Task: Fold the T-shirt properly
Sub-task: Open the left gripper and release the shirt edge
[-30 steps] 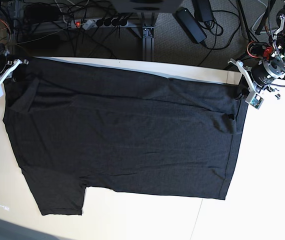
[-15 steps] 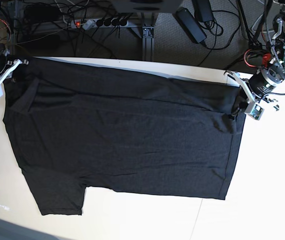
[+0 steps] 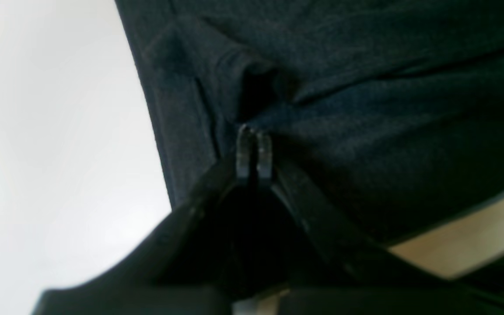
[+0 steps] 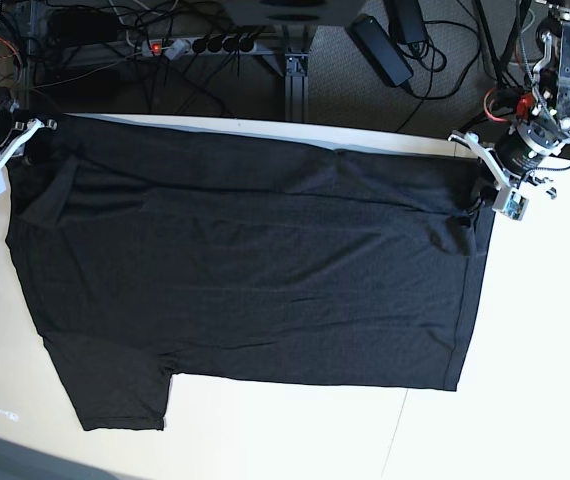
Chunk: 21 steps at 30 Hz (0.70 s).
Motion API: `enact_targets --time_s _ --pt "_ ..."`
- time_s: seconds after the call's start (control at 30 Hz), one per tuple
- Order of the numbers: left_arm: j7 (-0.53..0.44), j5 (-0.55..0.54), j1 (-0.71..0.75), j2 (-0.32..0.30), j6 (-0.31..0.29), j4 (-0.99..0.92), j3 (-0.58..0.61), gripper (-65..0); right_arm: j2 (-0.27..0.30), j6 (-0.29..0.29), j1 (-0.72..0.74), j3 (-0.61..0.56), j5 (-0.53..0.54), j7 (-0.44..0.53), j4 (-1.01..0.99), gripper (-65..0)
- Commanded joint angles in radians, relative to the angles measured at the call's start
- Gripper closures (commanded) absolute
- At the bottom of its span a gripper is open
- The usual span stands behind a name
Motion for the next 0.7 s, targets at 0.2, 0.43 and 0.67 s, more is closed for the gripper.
enact_targets --time_s 0.2,0.43,0.67 --pt "0.023 0.014 0.039 -0.013 -0.005 0.018 -0.006 0.0 0.023 0.040 0.000 0.013 0.000 0.011 0.009 0.0" --pt "0.020 -0.033 0.033 -0.013 -0.005 0.124 -0.109 -3.5 0.023 0.040 0.000 0.013 0.000 0.011 0.009 0.0" --pt "0.032 -0.147 -0.071 -0.067 -0.006 0.194 -0.219 -23.3 0.023 0.040 0.001 0.013 0.000 0.016 0.009 0.0"
